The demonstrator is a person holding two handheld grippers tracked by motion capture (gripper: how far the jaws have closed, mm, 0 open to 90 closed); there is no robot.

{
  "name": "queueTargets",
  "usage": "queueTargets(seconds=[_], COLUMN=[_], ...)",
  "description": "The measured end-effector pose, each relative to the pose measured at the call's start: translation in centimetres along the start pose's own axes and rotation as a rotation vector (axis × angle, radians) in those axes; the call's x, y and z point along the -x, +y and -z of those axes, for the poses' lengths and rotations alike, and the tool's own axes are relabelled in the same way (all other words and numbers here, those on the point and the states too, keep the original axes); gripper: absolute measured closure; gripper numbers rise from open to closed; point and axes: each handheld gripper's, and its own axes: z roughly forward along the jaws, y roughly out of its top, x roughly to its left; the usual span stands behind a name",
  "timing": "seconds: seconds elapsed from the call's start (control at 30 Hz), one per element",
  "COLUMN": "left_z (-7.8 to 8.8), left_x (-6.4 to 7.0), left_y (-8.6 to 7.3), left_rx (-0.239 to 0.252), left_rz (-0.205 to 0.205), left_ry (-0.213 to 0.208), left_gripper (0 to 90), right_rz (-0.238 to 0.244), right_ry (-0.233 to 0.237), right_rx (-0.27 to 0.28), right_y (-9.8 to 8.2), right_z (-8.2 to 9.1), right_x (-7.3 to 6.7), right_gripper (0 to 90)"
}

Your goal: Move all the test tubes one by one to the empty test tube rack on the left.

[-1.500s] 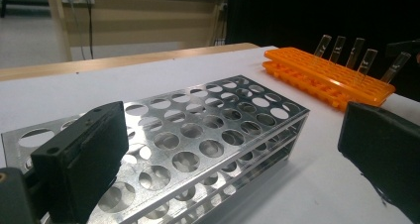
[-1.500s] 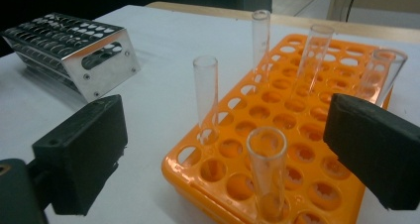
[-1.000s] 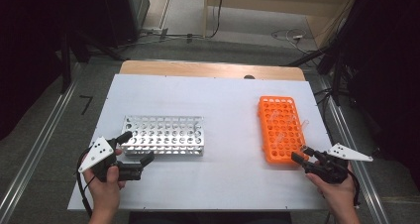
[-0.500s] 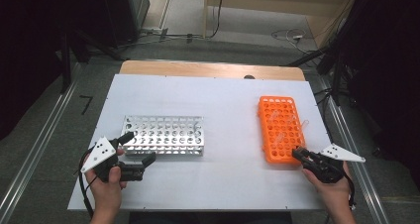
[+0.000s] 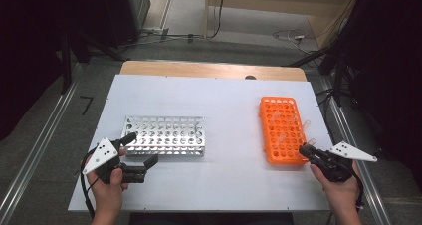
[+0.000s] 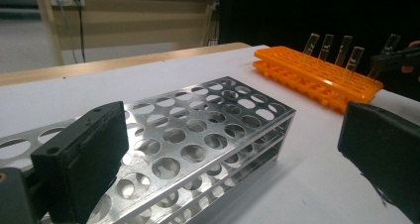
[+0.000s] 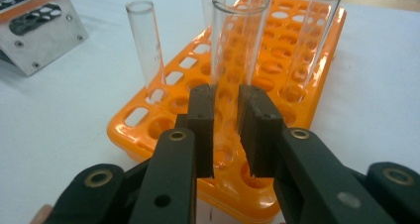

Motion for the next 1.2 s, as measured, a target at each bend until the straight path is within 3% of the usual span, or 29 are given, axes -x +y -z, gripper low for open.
queueTargets(seconds=[0.2,0.3,0.73,0.77,0.97,1.2], left_z=[-0.1,-0.3,-0.8,-0.9,-1.7,-2.9], left_x=[0.3,0.3,1.6,1.7,3.1,3.7], left_y=[0.2,0.3,1.3,1.5,2.7,3.5], left_rx=[-0.004,-0.014,-0.02,-0.021,-0.034,-0.064], left_rz=[-0.006,-0.003,0.0,-0.005,-0.008,-0.013], left_ry=[-0.017,-0.051,-0.11,-0.118,-0.173,-0.195], left_gripper=[0.0,0.2,1.5,1.5,1.5,1.5], right_rz=[0.012,0.034,0.09,0.103,0.137,0.177], right_ry=[0.003,0.02,0.139,0.167,0.226,0.278], right_rx=[0.022,0.026,0.029,0.026,0.008,-0.007], right_y=[1.0,1.5,2.8,3.2,4.0,5.1], right_z=[1.1,1.3,0.8,0.4,-1.1,-3.1], right_x=[-0.8,-1.6,-5.3,-6.1,-8.3,-10.4], right_gripper=[74.3,74.3,74.3,74.3,74.3,74.3])
